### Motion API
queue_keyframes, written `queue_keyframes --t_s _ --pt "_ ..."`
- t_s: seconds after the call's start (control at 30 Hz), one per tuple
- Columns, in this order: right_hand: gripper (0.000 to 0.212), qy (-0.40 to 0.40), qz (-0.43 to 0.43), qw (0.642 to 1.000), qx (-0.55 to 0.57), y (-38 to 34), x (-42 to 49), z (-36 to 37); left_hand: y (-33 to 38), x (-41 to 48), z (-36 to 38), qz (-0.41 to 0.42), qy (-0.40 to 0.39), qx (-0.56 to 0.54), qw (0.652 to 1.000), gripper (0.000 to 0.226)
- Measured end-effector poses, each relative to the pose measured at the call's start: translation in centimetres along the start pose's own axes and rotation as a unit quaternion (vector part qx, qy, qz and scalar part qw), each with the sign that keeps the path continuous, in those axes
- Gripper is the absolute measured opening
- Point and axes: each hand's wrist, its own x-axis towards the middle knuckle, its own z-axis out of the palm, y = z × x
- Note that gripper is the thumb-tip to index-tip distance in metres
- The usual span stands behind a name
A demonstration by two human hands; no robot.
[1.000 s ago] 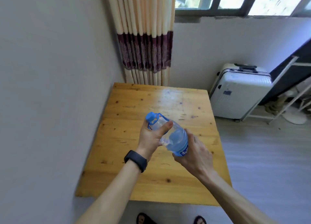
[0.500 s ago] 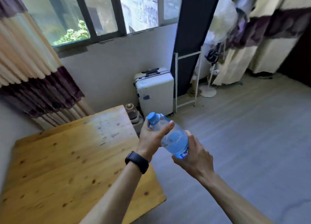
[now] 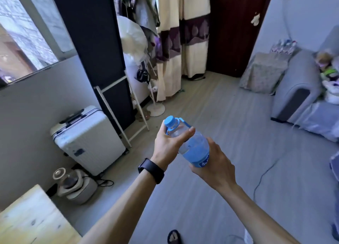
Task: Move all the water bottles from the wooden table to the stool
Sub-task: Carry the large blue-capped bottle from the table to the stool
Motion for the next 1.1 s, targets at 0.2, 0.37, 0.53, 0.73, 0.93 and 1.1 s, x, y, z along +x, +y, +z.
queue_keyframes --t_s 0.2,0.37,0.53,0.73,0.93,1.1 --pt "0.087 0.051 0.065 0.997 0.001 1.8 8.3 -3.3 2.7 10.0 5.3 0.019 -0.083 0.019 0.996 0.041" --pt "0.088 0.096 0.117 0.988 0.015 3.9 14.7 -6.0 4.9 17.5 10.5 0.045 -0.153 0.047 0.986 0.042" --pt "0.083 0.127 0.170 0.977 0.030 7.8 21.1 -8.5 5.9 25.2 17.4 0.056 -0.214 0.077 0.972 0.049" --pt "0.074 0.163 0.197 0.966 0.037 14.7 31.2 -12.2 7.2 34.8 27.8 0.067 -0.249 0.092 0.962 0.046" --pt "0.076 0.152 0.197 0.968 0.040 20.4 41.5 -16.4 9.2 43.6 36.1 0.080 -0.245 0.103 0.961 0.045" --pt "0.077 0.142 0.195 0.970 0.041 24.0 49.7 -18.3 10.2 51.2 41.5 0.096 -0.244 0.121 0.957 0.047"
